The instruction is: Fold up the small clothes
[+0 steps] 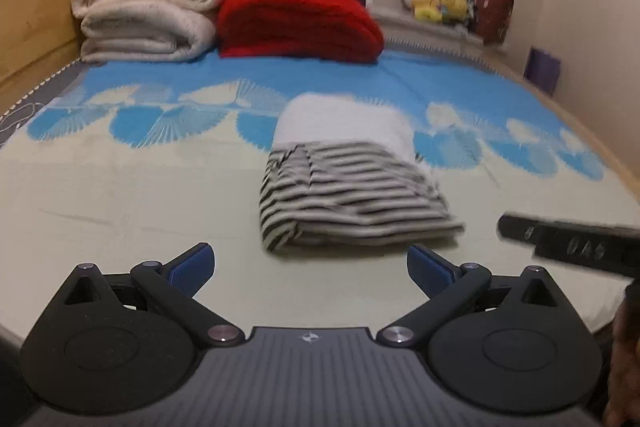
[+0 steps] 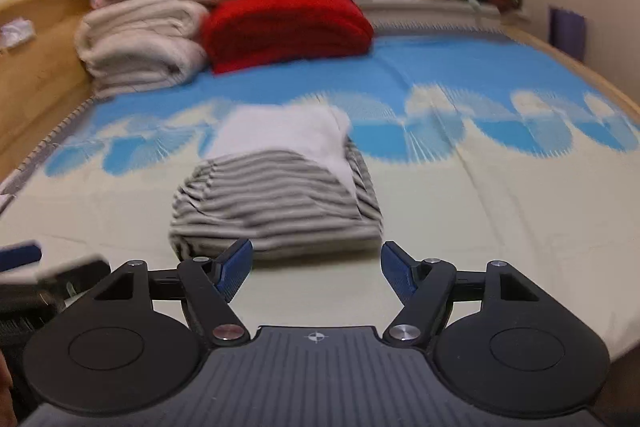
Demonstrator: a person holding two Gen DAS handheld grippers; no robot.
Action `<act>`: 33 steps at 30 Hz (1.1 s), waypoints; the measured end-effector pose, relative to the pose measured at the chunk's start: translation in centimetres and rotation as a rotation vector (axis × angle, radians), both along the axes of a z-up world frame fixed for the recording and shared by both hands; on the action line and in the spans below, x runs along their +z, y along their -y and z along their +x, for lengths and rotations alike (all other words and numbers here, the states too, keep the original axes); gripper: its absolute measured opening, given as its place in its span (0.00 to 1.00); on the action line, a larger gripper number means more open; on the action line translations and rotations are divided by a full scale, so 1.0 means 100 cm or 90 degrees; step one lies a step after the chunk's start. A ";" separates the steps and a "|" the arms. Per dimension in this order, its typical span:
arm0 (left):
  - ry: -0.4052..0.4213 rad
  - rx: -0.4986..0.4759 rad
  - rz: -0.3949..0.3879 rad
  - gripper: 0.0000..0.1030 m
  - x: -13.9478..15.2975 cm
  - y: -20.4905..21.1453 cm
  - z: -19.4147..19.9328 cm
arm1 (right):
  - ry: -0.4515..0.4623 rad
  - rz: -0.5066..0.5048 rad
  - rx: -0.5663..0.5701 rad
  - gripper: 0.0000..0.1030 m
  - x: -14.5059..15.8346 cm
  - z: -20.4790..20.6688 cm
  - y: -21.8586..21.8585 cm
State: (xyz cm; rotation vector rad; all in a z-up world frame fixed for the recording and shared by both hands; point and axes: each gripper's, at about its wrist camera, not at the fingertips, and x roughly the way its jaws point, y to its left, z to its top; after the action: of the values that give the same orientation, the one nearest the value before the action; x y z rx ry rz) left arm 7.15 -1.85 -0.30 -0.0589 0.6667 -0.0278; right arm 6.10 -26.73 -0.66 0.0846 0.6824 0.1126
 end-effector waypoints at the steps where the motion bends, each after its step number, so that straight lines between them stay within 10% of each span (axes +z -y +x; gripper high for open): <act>1: -0.001 0.001 0.007 0.99 -0.002 0.001 0.004 | 0.002 -0.005 0.000 0.70 -0.001 0.001 -0.001; 33: -0.046 0.025 -0.011 0.99 -0.024 0.001 0.040 | 0.021 -0.059 0.045 0.70 -0.015 0.013 -0.024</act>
State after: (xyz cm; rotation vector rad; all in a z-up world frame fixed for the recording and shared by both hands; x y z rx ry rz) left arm 11.12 -1.91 -2.68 -0.0903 0.7370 0.0064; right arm 7.37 -24.32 -2.15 -0.0301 0.6574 0.1491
